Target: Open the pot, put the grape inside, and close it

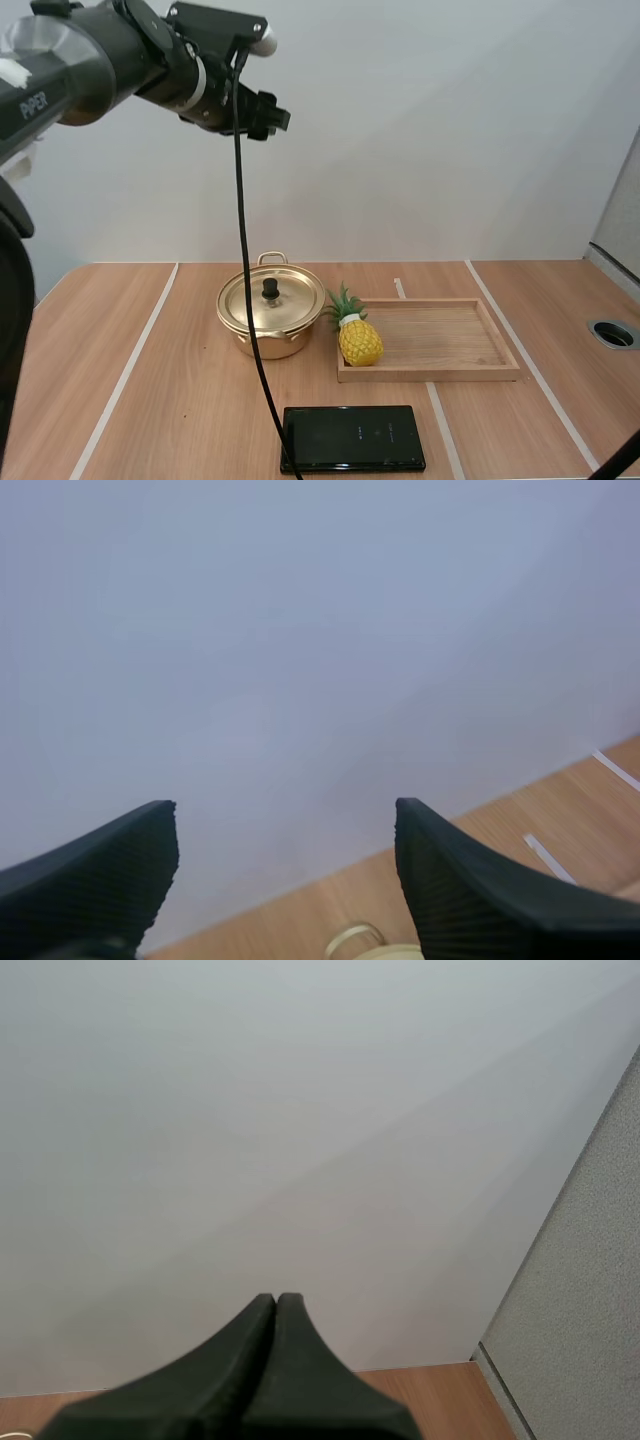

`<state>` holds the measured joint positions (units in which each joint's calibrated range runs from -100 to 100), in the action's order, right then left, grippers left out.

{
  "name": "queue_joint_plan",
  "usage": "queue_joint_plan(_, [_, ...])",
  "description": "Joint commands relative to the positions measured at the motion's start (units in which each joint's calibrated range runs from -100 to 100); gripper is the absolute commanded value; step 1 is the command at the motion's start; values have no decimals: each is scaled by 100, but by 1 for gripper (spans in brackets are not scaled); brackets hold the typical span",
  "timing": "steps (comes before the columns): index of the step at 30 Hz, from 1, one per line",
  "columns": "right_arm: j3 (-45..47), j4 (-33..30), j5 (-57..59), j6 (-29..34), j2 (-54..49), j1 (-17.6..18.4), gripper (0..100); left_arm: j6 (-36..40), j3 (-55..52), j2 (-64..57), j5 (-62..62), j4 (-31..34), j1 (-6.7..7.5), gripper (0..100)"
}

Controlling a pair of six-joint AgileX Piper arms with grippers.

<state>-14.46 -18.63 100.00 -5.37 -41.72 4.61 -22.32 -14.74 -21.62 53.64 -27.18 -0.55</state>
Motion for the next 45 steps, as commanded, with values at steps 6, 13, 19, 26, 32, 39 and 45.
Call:
queue_joint_plan(6, [-21, -11, 0, 14, -76, -22, 0, 60, 547, -689, -1275, 387, 7, 65])
queue_joint_plan(13, [-21, -11, 0, 14, -76, -22, 0, 634, 547, -1361, -1894, 377, 7, 0])
queue_joint_plan(19, [-21, -11, -835, 14, -76, -22, 0, 768, 547, -2074, -1991, 377, 7, 0])
queue_joint_plan(26, [63, 519, -1912, -62, -295, -22, 0, 968, 406, -3037, -3456, 377, 7, 0])
queue_joint_plan(32, [1099, 649, -3250, -97, -944, -22, 0, 977, -123, -3725, -3825, 377, 7, 0])
queue_joint_plan(39, [2614, 637, -4366, -137, -1954, -22, 0, 955, -1063, -4438, -4578, 377, 7, 0])
queue_joint_plan(45, [3532, 637, -5481, -137, -3157, -22, 0, 904, -1891, -5278, -4715, 377, 7, 0])
